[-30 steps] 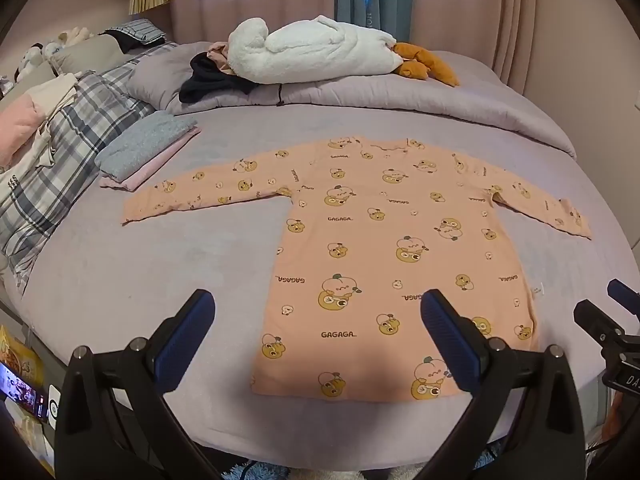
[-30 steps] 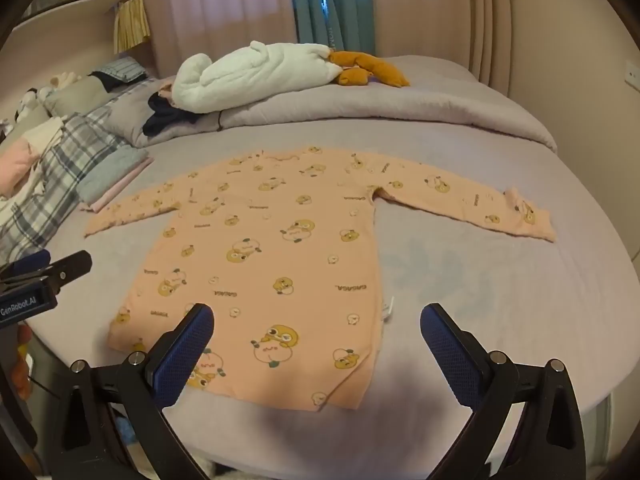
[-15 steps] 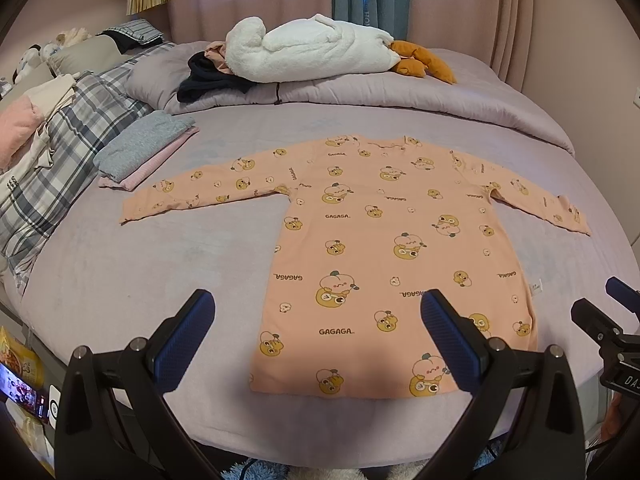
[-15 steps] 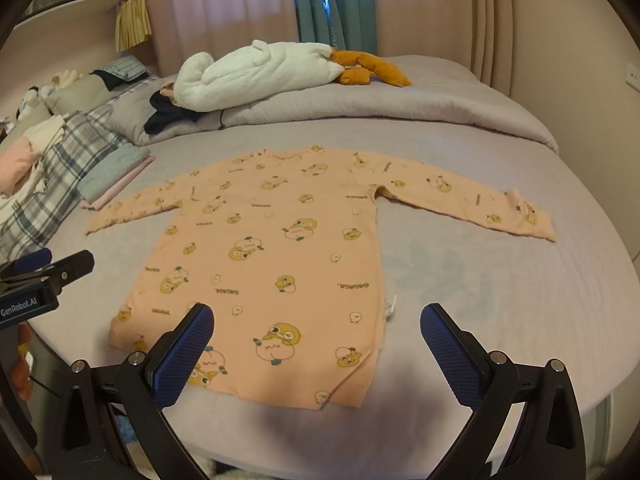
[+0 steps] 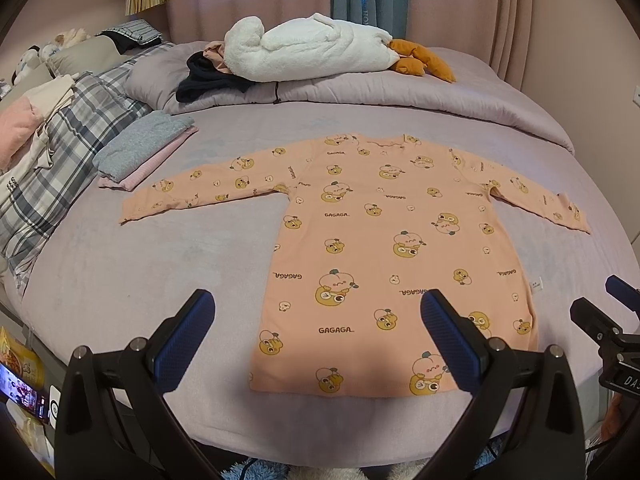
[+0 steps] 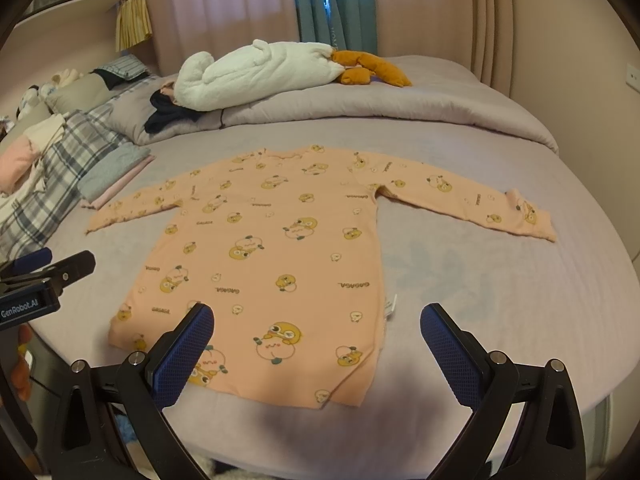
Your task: Fold small clothes
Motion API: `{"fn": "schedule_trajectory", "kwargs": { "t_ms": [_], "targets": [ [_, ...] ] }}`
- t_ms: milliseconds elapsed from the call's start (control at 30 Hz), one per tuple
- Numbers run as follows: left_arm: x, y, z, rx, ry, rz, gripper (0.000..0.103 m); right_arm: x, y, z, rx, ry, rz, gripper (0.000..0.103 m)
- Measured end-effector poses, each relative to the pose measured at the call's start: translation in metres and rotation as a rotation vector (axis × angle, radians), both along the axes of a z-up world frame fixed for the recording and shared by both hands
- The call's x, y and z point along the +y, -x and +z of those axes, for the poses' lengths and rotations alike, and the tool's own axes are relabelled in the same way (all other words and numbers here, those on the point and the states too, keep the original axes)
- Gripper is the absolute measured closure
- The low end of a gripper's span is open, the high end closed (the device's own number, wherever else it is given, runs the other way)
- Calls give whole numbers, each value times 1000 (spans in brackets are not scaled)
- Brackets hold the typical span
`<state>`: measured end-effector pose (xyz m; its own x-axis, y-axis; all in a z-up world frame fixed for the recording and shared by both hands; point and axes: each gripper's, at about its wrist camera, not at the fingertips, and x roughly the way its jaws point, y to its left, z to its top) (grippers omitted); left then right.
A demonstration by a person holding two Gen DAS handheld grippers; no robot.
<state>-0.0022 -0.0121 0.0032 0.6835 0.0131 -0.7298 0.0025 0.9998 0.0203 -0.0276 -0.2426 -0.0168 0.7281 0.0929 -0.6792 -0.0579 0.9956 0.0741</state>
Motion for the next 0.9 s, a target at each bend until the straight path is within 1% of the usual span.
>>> {"fn": "schedule_trajectory", "kwargs": {
  "t_ms": [900],
  "targets": [
    [-2,2,3,-6,-12,-1,0,1,1,1,-8,4,4,1]
  ]
}}
